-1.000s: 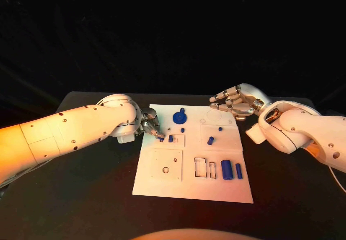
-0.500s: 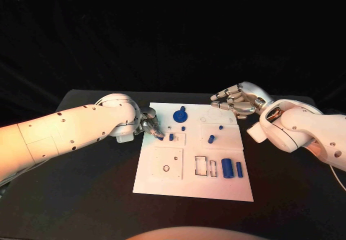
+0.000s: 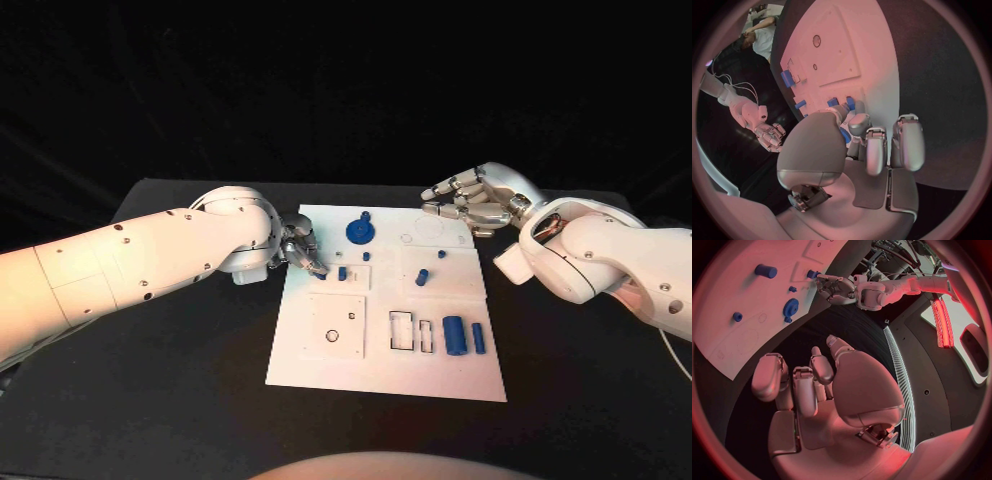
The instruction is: Assemble the parts on the task board
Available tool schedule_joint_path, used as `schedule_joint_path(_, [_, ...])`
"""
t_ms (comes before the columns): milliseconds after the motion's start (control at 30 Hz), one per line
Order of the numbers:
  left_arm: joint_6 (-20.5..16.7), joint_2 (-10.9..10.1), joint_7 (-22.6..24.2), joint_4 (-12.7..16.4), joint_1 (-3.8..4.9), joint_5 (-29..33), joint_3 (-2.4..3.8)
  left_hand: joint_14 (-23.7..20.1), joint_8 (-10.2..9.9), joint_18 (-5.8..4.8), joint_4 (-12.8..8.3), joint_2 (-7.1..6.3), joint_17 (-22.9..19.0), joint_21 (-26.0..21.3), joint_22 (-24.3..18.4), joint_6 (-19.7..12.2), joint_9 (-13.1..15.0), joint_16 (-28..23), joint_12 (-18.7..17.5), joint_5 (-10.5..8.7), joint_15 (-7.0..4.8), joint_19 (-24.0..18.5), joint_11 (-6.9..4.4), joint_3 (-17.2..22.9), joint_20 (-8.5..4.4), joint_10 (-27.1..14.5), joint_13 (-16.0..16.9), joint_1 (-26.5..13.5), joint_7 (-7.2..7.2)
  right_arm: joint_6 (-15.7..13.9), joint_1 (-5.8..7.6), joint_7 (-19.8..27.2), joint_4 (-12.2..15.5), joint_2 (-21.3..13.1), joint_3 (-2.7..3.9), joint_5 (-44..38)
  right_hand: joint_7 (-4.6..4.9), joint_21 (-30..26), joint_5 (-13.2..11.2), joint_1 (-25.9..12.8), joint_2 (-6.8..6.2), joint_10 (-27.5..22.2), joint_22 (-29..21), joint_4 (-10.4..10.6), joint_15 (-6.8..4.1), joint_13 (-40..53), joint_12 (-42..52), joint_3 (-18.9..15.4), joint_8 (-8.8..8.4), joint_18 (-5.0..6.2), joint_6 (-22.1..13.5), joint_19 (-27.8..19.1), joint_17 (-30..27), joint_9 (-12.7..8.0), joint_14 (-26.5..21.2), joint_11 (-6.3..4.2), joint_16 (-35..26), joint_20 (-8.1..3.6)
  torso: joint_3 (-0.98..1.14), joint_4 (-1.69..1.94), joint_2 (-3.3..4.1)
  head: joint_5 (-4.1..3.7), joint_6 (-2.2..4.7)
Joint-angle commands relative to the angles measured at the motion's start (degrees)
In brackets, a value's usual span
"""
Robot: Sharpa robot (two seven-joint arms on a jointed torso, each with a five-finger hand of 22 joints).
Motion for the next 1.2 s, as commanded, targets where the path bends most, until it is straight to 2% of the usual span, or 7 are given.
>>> schedule_joint_path(33, [1.9,0.1,-0.2,0.2,-0.21,-0.8,-0.15,6.0,0.0,-0.58,-8.0,-0.47,15.1,0.4,6.7,0.2,0.1,0.1,0.2,0.34,-0.07,1.4,0.13,8.2,-0.08,0.4,0.0,0.2,-0.21,0.1,-0.04,0.6,0.0,0.0,0.00,-0.1,0.19,-0.2,0.2,-0.1,0.46,-0.2,0.1,0.3,0.28,0.1,-0.1,-0.1,0.02,0.84,-0.2,-0.1,9.9,0.1,4.6,0.08,-0.3,-0.04,0.01,0.01,-0.02,0.01,0.01])
schedule_joint_path(333, [3.1,0.7,-1.7,0.4,-0.20,0.1,-0.16,6.0,0.5,-0.62,-7.4,-0.32,15.1,0.5,6.8,0.6,0.5,0.1,0.6,0.36,-0.10,1.5,0.03,9.2,-0.10,1.0,0.5,-1.3,-0.38,0.1,-0.04,0.5,0.1,-0.1,0.00,-0.1,0.19,-0.2,0.2,-0.1,0.46,-0.2,0.1,0.3,0.28,0.1,-0.1,-0.1,0.02,0.84,-0.2,-0.1,9.9,0.1,4.6,0.08,-0.3,-0.04,0.06,0.03,-0.02,0.02,-0.07])
schedule_joint_path(700, [3.5,1.5,-4.9,-0.2,-0.19,0.0,-0.17,6.0,2.1,-0.82,-5.6,-1.30,15.1,1.2,7.6,1.9,1.8,0.1,1.8,0.53,-0.75,2.0,-0.77,7.9,-0.60,2.2,1.7,-6.3,-1.47,0.0,-0.04,0.5,0.2,-0.2,0.00,-0.1,0.20,-0.2,0.4,0.0,0.51,-0.2,0.0,0.3,0.27,0.0,-0.2,-0.1,0.02,0.86,-0.2,-0.2,9.8,0.1,4.6,0.08,-0.3,-0.04,0.08,-0.05,0.02,0.06,-0.12])
schedule_joint_path(1200, [2.3,2.0,-5.3,-0.8,-0.19,-0.1,-0.17,6.0,2.7,-1.17,-4.0,-0.70,15.1,2.4,8.9,3.1,2.4,0.1,3.1,1.10,-1.18,2.7,-1.32,6.5,-1.05,3.4,3.1,-10.2,-2.11,0.0,-0.04,0.5,0.2,-0.2,0.00,-0.1,0.20,-0.2,0.4,0.0,0.51,-0.2,0.0,0.3,0.27,0.0,-0.2,-0.1,0.02,0.86,-0.2,-0.2,9.8,0.1,4.6,0.08,-0.3,-0.04,0.01,-0.02,0.00,-0.06,-0.28])
